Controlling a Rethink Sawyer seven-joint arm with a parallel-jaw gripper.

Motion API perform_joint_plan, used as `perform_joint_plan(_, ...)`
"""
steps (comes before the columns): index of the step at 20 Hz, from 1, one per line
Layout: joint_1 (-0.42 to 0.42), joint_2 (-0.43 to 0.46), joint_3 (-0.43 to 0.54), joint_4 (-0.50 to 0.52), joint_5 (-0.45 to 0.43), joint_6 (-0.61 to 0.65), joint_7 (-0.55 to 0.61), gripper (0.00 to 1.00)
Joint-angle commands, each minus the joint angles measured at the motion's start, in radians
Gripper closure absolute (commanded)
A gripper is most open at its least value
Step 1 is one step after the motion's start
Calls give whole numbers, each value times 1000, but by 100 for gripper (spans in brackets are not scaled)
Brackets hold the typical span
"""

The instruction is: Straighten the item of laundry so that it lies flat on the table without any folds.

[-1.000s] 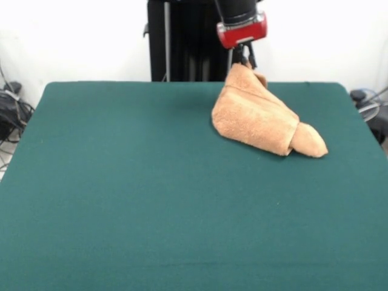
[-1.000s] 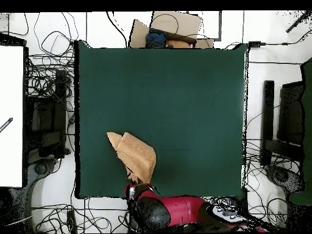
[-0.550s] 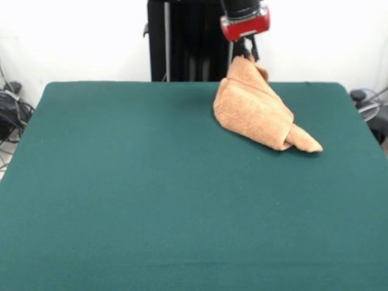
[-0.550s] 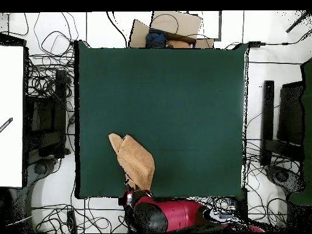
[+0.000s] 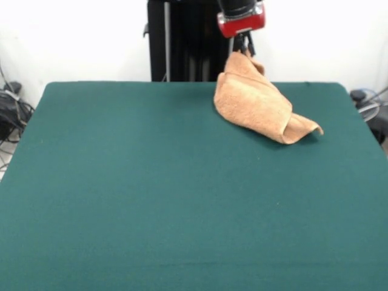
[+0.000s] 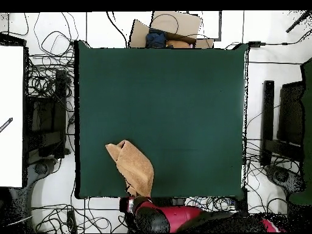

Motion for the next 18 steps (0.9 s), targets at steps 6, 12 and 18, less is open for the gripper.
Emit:
perform_joint_plan(6, -86, 196, 19, -215, -81, 69, 50, 100)
perform_joint_plan(12, -125, 239, 38, -283, -123, 120, 19, 100)
perform_joint_plan(18, -152, 201, 61, -269, -139, 183, 14, 100)
